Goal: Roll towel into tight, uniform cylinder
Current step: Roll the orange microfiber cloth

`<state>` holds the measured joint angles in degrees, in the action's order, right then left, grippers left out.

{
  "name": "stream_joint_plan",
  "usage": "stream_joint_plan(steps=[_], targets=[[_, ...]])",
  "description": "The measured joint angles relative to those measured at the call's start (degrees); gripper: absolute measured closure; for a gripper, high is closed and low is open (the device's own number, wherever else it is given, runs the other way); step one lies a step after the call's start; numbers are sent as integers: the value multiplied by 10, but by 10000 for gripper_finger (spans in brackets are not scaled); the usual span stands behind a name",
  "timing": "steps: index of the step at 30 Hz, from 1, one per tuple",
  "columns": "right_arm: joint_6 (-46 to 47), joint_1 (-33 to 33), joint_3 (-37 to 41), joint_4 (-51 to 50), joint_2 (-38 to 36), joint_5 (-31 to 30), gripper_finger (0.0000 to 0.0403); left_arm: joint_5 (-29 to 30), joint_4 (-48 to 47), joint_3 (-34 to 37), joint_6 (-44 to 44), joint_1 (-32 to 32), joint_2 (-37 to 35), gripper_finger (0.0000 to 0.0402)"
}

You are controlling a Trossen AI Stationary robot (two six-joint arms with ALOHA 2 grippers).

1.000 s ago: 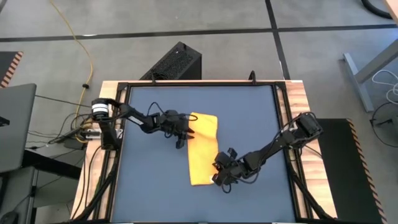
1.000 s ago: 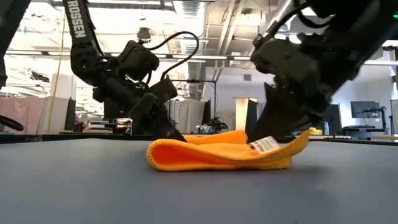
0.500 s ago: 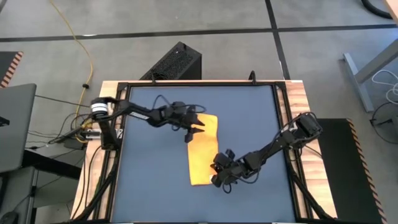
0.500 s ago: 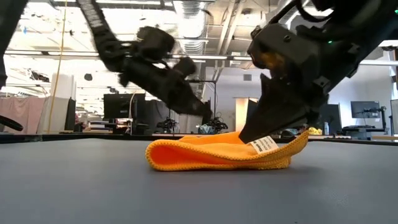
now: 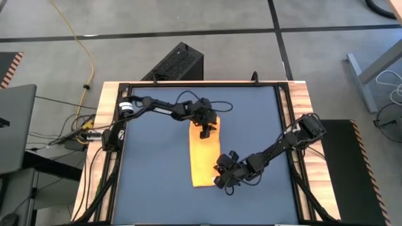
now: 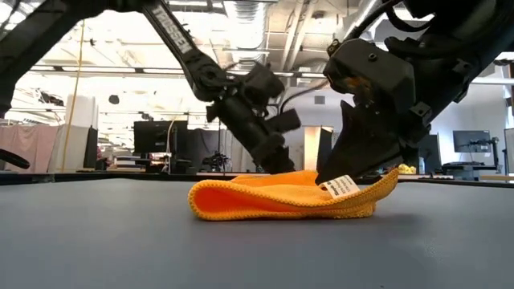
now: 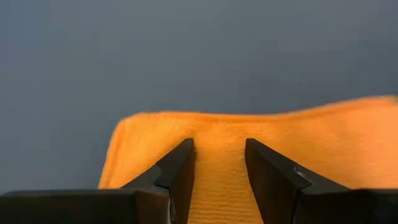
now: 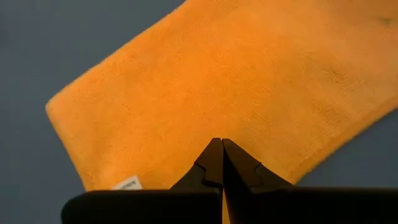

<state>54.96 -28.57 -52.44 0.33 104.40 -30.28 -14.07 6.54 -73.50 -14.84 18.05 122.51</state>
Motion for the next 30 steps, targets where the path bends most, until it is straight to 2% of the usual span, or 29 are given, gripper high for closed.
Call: stream_joint_plan(steps=[16, 22, 23, 27, 30], targets=[[70, -25, 1, -9, 0, 6, 382, 8, -14, -12, -6, 9, 5, 269], [88, -37, 1, -9, -1, 61, 382, 10, -14, -12, -3, 9, 5, 269], [71, -39, 1, -9, -2, 57, 382, 10, -14, -11, -1, 9, 5, 269], [31, -40, 1, -16, -25, -60, 384, 10, -14, -11, 8, 8, 5, 269], [17, -22, -1, -32, -28, -109, 384, 10, -14, -11, 14, 8, 5, 269]])
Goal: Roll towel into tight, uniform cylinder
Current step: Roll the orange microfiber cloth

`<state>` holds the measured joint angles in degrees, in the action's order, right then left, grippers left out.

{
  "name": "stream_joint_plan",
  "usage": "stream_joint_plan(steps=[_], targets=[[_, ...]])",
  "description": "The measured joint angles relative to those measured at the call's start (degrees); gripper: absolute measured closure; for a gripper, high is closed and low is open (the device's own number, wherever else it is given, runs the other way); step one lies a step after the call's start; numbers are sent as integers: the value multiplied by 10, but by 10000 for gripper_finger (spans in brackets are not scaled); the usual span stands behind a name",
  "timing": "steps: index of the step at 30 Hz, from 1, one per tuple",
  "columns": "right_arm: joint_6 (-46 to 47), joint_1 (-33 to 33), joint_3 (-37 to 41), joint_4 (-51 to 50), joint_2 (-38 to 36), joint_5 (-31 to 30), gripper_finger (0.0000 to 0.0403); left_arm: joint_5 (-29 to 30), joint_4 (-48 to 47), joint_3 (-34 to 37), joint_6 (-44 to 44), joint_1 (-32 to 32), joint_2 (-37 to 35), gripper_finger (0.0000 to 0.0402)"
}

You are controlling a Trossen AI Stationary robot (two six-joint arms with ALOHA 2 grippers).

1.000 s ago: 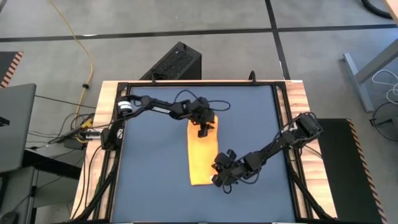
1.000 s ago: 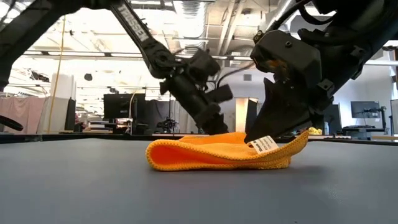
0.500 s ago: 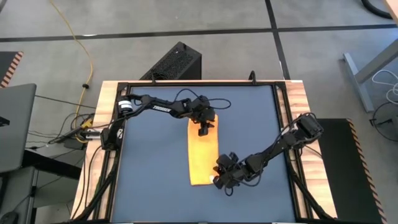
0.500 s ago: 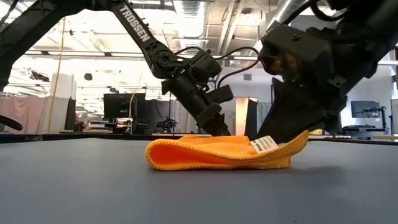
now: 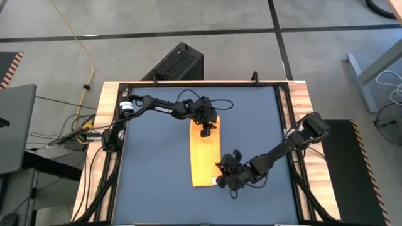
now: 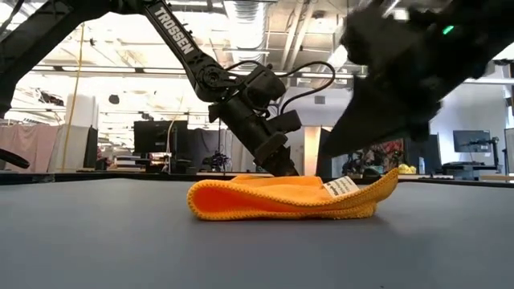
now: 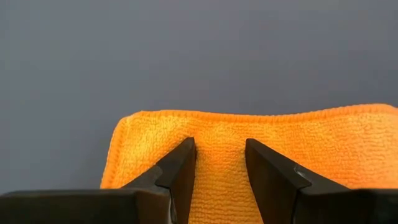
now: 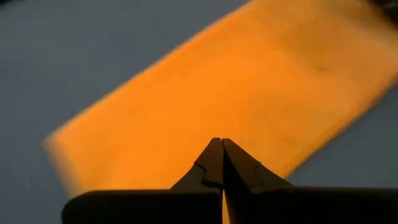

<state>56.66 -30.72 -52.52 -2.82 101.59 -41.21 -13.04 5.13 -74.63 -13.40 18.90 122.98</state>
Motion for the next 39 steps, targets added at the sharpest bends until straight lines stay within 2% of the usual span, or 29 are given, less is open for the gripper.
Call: stream_joint_plan(steps=[8, 19, 25, 34, 39], targets=[[-16, 78, 0, 7, 63, 50, 384, 0, -1, 0, 4, 0, 0, 269], [33, 47, -6, 28, 72, 97, 384, 2, -2, 0, 3, 0, 0, 269], [-15, 47, -23, 18, 62, 102, 384, -14, -2, 1, 19, -2, -6, 269], [-106, 58, -26, -3, -13, 92, 383, -23, -30, 1, 14, -3, -104, 269], [-133, 49, -26, -12, -44, 89, 383, -53, -116, 1, -14, -5, -173, 269]])
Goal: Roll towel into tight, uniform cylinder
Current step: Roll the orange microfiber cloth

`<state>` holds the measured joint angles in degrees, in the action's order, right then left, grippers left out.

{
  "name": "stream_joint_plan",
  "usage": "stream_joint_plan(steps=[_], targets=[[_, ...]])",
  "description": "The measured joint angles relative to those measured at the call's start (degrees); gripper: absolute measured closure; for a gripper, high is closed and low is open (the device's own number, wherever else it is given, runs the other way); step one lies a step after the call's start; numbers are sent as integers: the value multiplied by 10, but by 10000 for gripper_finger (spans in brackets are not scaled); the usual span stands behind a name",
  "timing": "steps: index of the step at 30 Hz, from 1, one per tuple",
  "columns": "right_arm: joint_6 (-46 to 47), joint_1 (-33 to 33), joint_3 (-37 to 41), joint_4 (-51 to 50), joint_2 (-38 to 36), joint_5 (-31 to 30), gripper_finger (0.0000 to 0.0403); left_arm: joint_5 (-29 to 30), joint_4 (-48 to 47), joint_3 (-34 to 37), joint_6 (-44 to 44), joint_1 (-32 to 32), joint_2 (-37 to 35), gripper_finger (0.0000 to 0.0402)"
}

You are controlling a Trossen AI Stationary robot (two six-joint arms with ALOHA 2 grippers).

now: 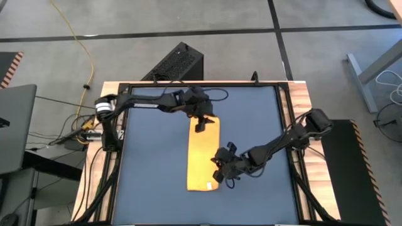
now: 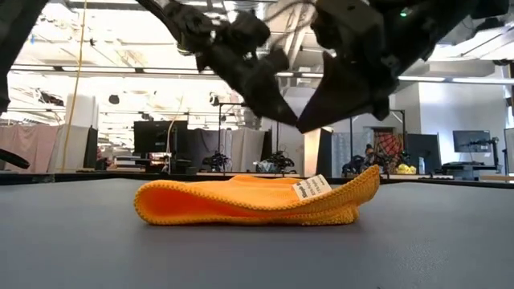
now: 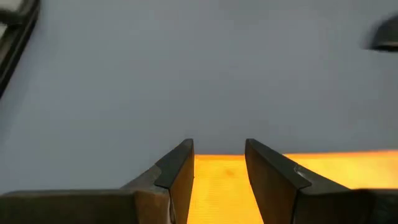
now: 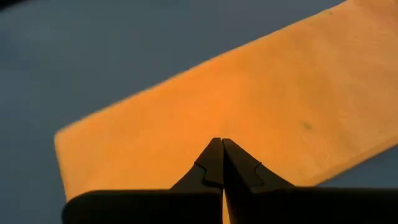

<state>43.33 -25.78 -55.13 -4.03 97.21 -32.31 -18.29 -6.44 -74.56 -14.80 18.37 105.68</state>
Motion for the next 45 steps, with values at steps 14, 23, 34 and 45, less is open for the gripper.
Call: stream_joint_plan(steps=[14, 23, 34, 45], targets=[[-27, -99, 1, 31, 8, 24, 382, -109, -101, 206, 11, -106, -263, 269], [-77, -133, 0, 36, 15, 22, 376, 128, 311, 485, 81, -322, -344, 269], [-88, -156, 0, 28, 15, 23, 358, 108, 368, 405, 128, -385, -185, 269], [-188, -160, 0, 33, 15, 25, 299, 113, 248, 303, 71, -418, -98, 249]])
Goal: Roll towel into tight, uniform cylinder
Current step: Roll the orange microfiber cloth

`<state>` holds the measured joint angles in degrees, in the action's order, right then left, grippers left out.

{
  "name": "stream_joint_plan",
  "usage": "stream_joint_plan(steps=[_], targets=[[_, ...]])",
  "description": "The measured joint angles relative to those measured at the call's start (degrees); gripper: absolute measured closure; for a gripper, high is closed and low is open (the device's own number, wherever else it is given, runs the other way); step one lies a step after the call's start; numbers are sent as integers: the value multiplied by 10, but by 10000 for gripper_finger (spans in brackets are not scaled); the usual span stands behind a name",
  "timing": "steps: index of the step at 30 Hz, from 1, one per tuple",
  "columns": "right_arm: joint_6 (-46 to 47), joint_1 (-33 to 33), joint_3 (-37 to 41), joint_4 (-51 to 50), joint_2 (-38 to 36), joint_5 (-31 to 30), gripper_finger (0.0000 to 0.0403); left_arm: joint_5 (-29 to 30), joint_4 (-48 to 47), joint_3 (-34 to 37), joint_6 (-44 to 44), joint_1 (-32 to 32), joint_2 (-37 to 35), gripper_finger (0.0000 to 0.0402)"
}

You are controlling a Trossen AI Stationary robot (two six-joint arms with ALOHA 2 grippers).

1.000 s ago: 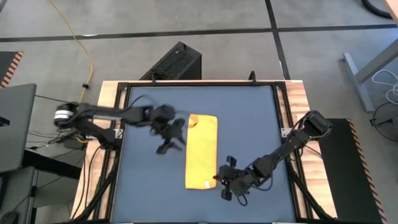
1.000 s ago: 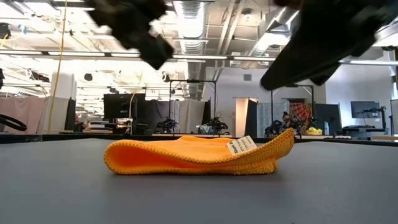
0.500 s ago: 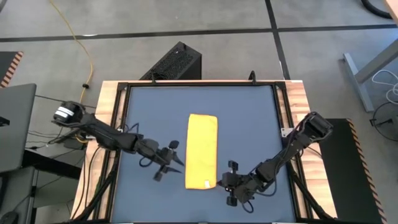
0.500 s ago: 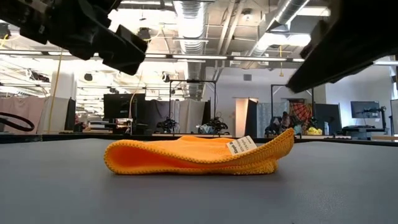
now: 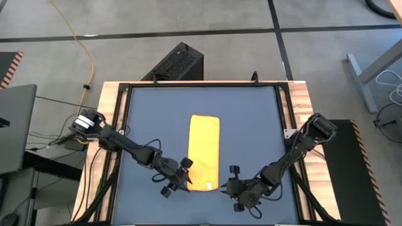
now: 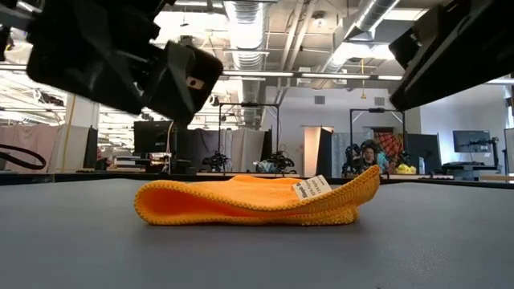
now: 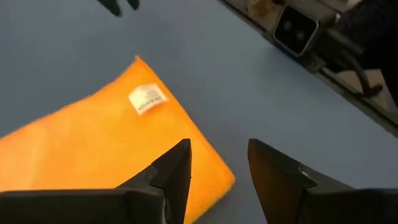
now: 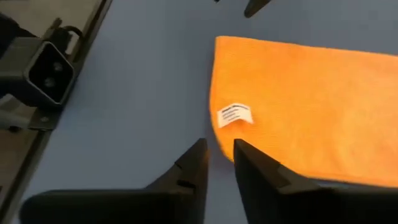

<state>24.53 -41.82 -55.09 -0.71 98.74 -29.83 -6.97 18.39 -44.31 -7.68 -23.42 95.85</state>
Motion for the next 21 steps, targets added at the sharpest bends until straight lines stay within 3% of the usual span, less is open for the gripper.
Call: stream_joint_plan(steps=[4, 10, 15, 21], targets=[[-11, 11, 0, 4, 4, 0, 253, 14, 0, 1, 7, -11, 9, 236], [-87, 26, -13, 54, 73, 44, 204, 33, 9, 3, 30, -20, 22, 232], [-112, 25, -52, 11, 98, 22, 202, 38, 18, 2, 32, -20, 26, 232], [-111, 26, -71, -30, 103, 15, 236, 40, 17, 2, 28, -20, 27, 232]])
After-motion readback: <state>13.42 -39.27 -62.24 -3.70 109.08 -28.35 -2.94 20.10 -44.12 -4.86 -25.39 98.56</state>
